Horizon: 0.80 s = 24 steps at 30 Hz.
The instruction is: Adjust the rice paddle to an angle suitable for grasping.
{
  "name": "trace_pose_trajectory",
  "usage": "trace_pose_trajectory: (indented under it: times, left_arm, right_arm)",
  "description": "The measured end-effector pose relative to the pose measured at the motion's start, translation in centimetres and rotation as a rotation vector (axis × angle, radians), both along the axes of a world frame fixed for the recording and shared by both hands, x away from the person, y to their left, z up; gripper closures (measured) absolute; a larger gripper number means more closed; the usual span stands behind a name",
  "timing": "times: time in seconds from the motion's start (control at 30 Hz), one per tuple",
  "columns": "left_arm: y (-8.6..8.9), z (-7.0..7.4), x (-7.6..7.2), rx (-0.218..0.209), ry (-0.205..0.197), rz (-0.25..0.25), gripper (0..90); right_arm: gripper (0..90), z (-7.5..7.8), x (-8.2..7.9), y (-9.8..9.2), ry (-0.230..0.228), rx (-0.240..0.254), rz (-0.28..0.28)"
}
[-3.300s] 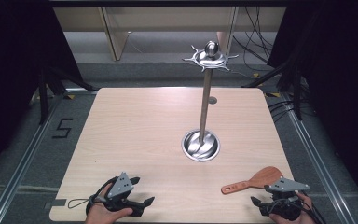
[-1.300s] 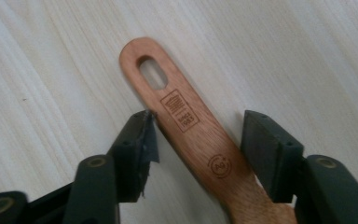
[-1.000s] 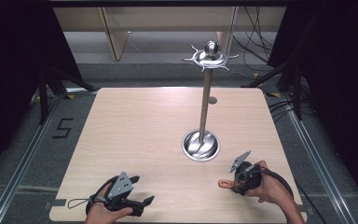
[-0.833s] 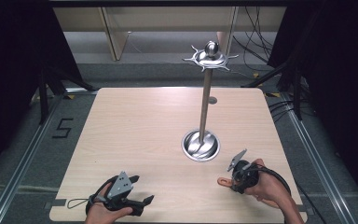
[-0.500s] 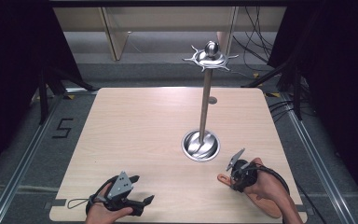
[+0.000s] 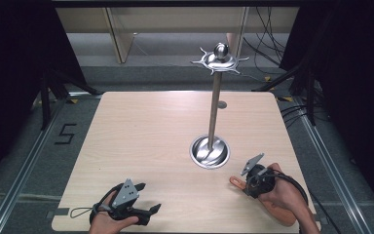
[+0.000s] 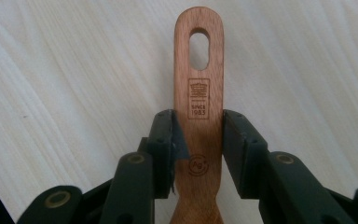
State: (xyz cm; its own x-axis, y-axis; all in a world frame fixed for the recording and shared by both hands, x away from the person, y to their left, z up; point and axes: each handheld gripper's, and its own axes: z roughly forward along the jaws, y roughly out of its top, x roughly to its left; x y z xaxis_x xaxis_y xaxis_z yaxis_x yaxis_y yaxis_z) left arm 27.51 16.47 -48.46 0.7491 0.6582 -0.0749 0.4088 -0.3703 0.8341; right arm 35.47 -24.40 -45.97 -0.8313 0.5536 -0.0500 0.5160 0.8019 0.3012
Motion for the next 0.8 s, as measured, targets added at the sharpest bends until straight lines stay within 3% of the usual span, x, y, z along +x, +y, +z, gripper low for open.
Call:
trace_pose_trajectory:
  times: [0.43,0.67,0.77,0.8]
  left_arm:
    - [0.1,0.0,0.1,0.019,-0.029,-0.016,15.0]
    - [0.1,0.1,0.1,0.021,-0.027,-0.016,15.0]
    - [0.1,0.1,0.1,0.022,-0.026,-0.016,15.0]
    - [0.1,0.0,0.1,0.015,-0.029,-0.02,15.0]
  right_arm:
    - [66.3,1.7,-0.7,-0.7,-0.07,0.033,-0.027]
    - [67.1,3.9,-1.8,-1.2,-0.17,0.081,-0.041]
    - [67.1,4.4,-2.0,-1.3,-0.189,0.082,-0.045]
    - [67.1,5.0,-2.4,-1.4,-0.22,0.098,-0.054]
